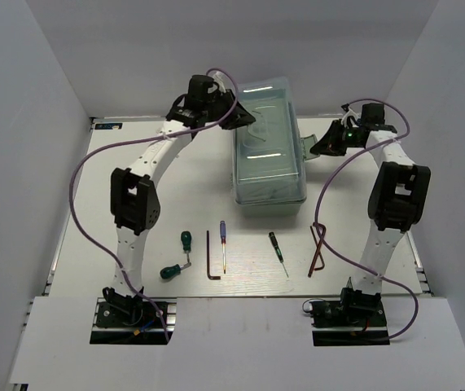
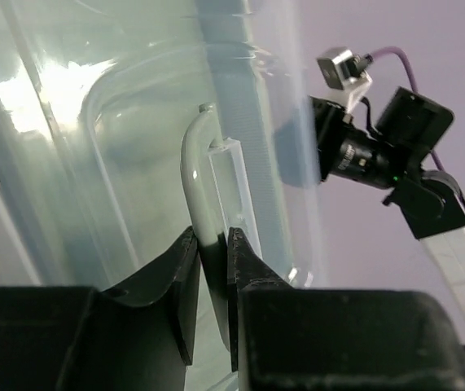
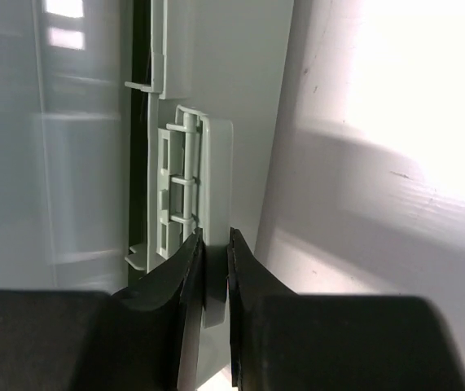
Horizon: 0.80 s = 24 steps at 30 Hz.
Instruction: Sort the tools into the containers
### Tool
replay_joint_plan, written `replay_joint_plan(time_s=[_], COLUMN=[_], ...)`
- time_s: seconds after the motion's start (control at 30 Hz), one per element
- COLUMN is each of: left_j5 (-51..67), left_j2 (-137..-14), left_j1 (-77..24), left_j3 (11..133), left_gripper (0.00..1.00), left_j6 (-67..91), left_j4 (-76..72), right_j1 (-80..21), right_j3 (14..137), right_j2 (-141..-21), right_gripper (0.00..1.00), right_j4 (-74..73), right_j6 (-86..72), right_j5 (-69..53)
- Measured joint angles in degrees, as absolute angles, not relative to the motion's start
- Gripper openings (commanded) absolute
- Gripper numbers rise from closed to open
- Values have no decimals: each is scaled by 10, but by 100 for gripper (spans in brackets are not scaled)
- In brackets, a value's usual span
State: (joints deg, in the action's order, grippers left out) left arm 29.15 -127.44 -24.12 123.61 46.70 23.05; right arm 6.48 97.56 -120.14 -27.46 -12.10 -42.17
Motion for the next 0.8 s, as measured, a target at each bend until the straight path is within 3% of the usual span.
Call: replay_joint_plan(time_s=[0.33, 0.37, 0.4, 0.47, 0.5, 0.57, 0.6, 0.7, 0.8], left_j5=[164, 153, 150, 160, 160, 139, 132, 116, 92], left_j2=[-1080, -1080, -1085, -1094, -1096, -1096, -1096, -1101, -1103], left_j1=[-124, -112, -104, -88, -85, -81, -79, -70, -55], left_j3=[1084, 1068, 1054, 1038, 1035, 1036, 1037, 1052, 1070], left_gripper=[0, 7, 15, 37, 53, 63, 69, 75, 75], left_j6=[342, 329, 323, 316, 307, 289, 286, 272, 268], left_j4=[349, 365, 370, 378, 380, 389, 391, 405, 421], right_j1=[79, 81, 82, 83, 84, 91, 96, 109, 119], right_j3=[966, 966, 966, 966, 966, 966, 966, 966, 950], right_j2=[-1190, -1190, -1190, -1190, -1190, -1190, -1189, -1185, -1159], right_gripper=[0, 0, 14, 54, 58, 69, 69, 72, 69], right_j4=[-305, -306, -307, -305, -306, -306, -306, -316, -334], right_j6=[-87, -86, -84, -83, -75, -66, -62, -47, -22], right_j5=[-376, -379, -380, -382, -382, -385, -389, -392, -385])
